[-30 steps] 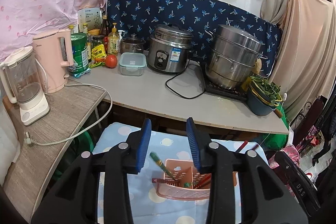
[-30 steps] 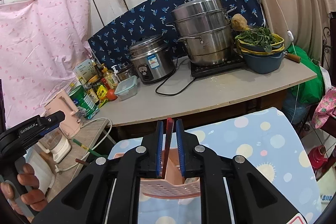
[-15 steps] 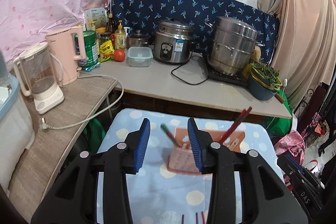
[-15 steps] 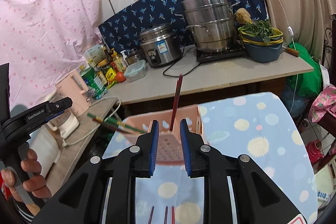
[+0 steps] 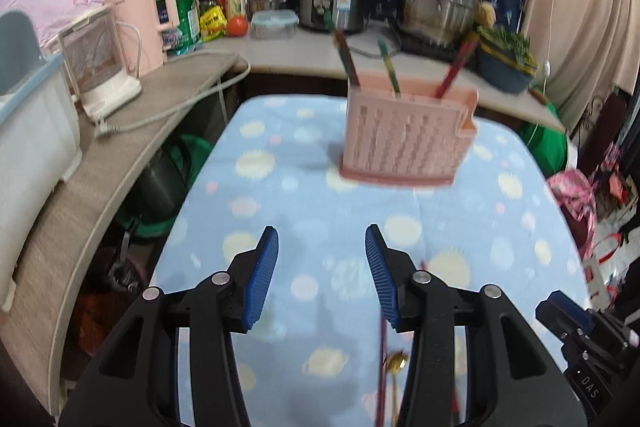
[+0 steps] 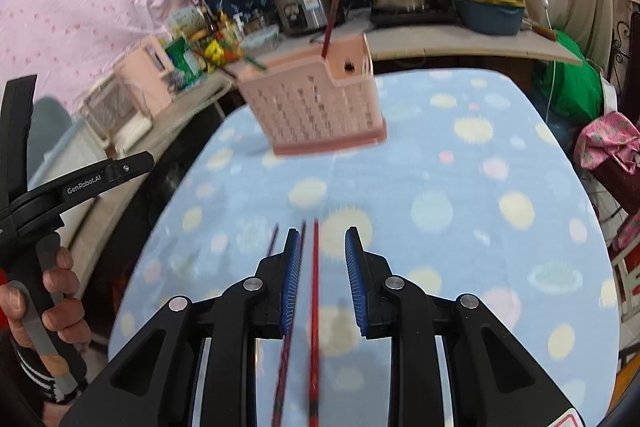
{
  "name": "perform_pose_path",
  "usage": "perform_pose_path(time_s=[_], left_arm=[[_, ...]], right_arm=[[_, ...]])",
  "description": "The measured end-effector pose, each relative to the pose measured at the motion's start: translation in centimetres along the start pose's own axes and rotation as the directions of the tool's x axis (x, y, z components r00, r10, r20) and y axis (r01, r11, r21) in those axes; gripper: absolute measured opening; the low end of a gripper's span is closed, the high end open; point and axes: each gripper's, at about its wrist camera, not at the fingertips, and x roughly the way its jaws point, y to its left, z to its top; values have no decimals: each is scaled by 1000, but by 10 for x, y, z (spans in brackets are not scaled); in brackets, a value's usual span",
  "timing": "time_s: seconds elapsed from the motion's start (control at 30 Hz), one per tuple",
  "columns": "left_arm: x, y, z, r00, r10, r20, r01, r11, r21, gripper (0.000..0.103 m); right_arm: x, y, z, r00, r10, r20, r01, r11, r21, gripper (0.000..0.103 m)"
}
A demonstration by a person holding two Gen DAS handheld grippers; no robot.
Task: Organize utensils
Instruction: 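Move both tools back down toward the remaining chopsticks, then grasp a dark red chopstick with the left tool while the right tool grasps a red chopstick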
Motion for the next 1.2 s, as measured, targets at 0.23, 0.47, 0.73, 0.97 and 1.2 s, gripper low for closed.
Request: perform_pose_path(time_s=[0.23, 0.47, 0.73, 0.97, 1.2], left_arm=[[11, -8, -68, 991, -19, -133, 24, 999, 33, 43], [15, -12, -110, 977, -32, -210, 43, 998, 47, 43], [18, -9, -134, 966, -33, -256, 45, 998, 41, 43], [19, -8, -146, 959, -37, -281, 48, 998, 32, 46], [17, -13, -152, 958, -50, -283, 64, 997, 40, 52]], right_arm=[[11, -2, -64, 994, -27, -107, 27, 1000, -2, 24], [17, 1, -101, 984, -26, -176, 26, 1000, -2, 24], [20, 11, -115, 981, -36, -191, 30, 999, -37, 24], [26, 17, -118, 979, -40, -202, 29, 998, -59, 24], [28, 19, -123, 979, -62, -196, 47, 996, -81, 20]])
